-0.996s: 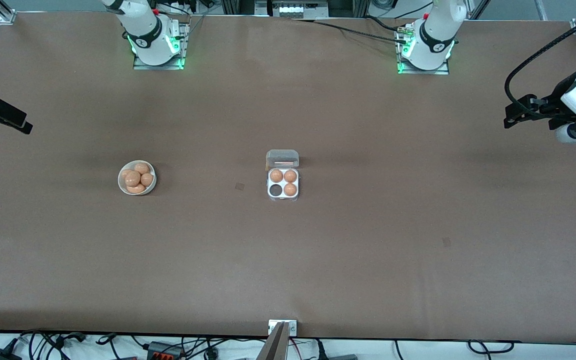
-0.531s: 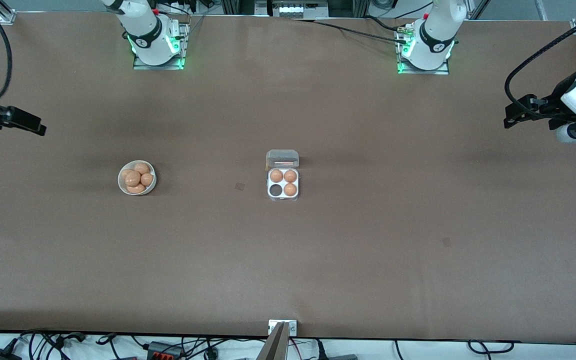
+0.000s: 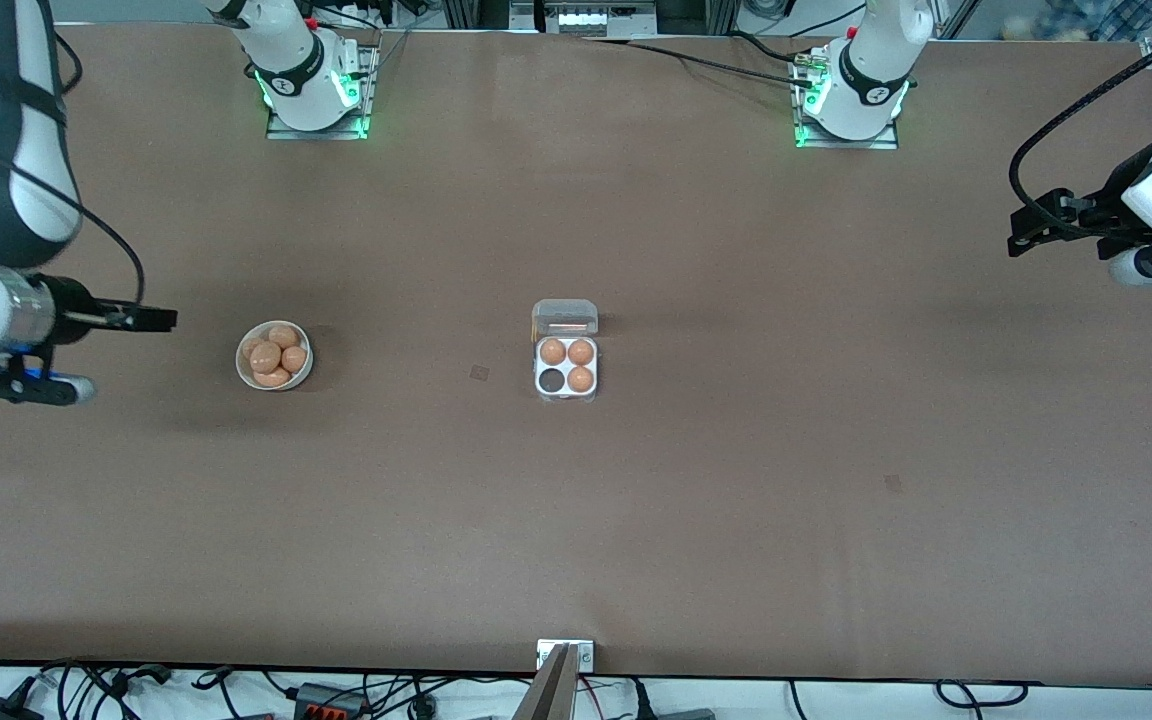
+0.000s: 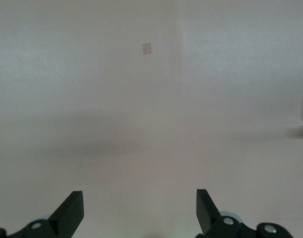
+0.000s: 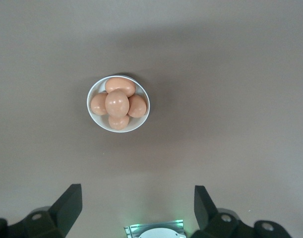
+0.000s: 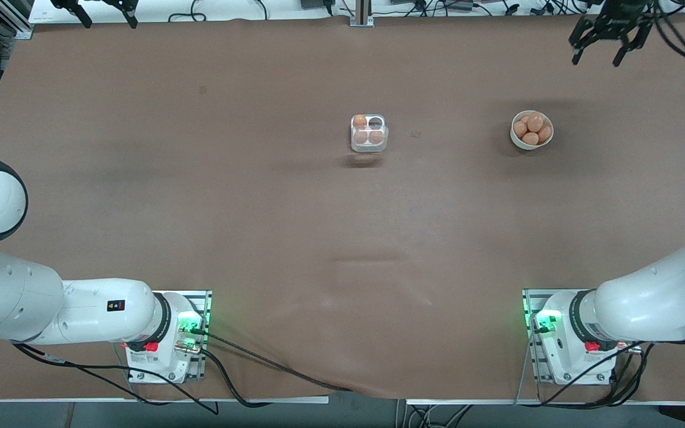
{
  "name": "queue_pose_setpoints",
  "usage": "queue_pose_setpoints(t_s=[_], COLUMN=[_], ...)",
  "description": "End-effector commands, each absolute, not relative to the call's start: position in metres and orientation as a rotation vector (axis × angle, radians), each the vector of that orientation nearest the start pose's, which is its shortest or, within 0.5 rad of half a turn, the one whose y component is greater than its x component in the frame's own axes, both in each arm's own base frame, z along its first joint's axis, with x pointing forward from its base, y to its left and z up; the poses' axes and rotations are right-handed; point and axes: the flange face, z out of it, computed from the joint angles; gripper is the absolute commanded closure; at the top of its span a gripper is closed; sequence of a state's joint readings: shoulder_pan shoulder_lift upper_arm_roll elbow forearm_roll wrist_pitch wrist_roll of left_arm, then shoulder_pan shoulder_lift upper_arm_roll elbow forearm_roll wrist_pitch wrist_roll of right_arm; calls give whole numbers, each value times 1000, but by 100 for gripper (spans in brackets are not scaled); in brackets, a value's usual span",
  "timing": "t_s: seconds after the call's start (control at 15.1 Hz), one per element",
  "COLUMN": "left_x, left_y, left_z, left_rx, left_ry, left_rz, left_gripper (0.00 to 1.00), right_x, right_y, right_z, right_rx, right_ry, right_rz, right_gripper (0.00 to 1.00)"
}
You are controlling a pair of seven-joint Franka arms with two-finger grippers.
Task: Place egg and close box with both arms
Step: 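Move the right gripper over the white bowl of eggs, then lower the right gripper into the bowl and grasp one egg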
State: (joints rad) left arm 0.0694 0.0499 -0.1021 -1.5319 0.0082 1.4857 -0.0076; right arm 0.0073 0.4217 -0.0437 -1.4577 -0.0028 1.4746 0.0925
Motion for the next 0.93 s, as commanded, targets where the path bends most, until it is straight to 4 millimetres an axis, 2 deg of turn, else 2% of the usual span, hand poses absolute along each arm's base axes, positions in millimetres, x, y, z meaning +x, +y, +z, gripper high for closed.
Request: queue_pose_setpoints(t_s=[0.0,0.13,0.46,0.66,0.86], left_x=[564,564,564,563,563], left_y=[-17,-17,-17,-18,-19], left_z=[613,613,613,614,614], left_rx=[-3150,-3150,-3150,-3150,-3150], left_ry=[37,37,37,39,42], left_rz=[147,147,147,145,145], left_gripper=[0,0,0,0,0], right_x=[645,649,658,662,662], right_y=[-13,-9,-3,3,14], right_z=[367,331,271,245,228], right_rx=[-3052,-3005,-2986,-2990,-2973], right_ry=[178,185,175,169,175], right_rz=[743,804,831,825,827], right_gripper=[0,0,0,0,0])
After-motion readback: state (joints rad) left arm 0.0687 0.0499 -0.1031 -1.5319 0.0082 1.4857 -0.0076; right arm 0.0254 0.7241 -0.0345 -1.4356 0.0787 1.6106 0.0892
